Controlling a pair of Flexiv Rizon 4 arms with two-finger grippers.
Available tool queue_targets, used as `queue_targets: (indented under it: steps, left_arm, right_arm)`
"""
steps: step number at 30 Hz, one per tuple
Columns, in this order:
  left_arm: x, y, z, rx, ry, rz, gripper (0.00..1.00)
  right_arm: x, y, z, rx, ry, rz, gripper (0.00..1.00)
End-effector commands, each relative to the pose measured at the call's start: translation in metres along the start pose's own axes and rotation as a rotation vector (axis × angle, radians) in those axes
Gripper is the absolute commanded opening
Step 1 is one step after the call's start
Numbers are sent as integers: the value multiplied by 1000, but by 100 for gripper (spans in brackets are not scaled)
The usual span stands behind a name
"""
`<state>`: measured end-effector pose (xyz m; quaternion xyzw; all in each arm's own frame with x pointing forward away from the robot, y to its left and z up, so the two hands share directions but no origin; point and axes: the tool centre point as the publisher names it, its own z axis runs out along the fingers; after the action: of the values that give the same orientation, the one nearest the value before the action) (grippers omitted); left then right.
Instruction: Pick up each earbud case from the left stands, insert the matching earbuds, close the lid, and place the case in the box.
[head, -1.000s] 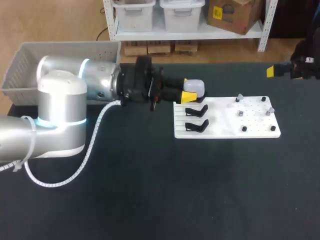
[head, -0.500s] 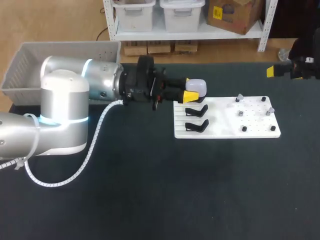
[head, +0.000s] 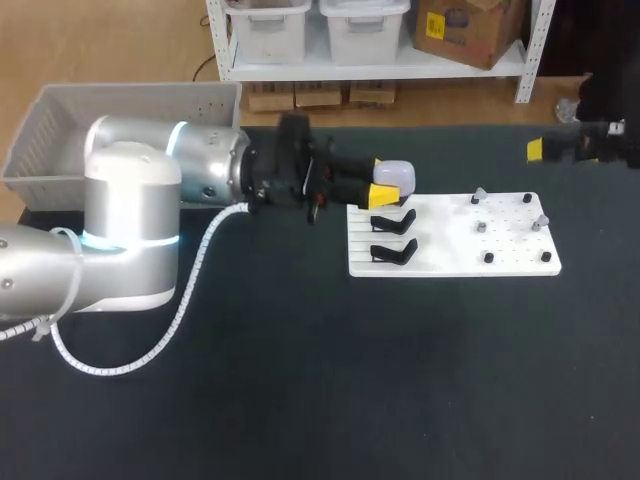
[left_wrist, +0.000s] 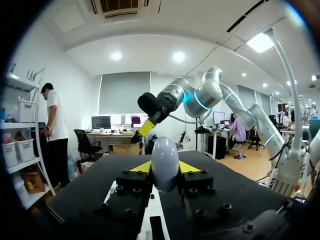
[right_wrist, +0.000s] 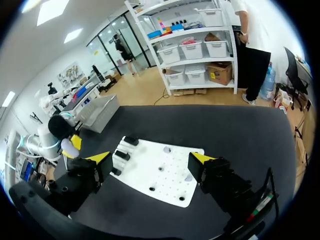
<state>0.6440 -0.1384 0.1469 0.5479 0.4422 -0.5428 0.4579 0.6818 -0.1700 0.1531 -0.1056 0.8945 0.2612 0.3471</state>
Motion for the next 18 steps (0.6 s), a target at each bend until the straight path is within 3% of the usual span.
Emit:
queue_targets:
  steps: [1,9,18]
  left_arm:
    - [7,2,8,-4,-8,-9,0]
    - [11,1,18,17,12,-26,0]
    - [17,0,20,14,34,-19,0]
  right_arm:
    - [20,23,-15,-2,-15,-20,100]
    - [40,72,-24,-41,-1,-88,100]
    - [59,115,-14,-89,66,-129,100]
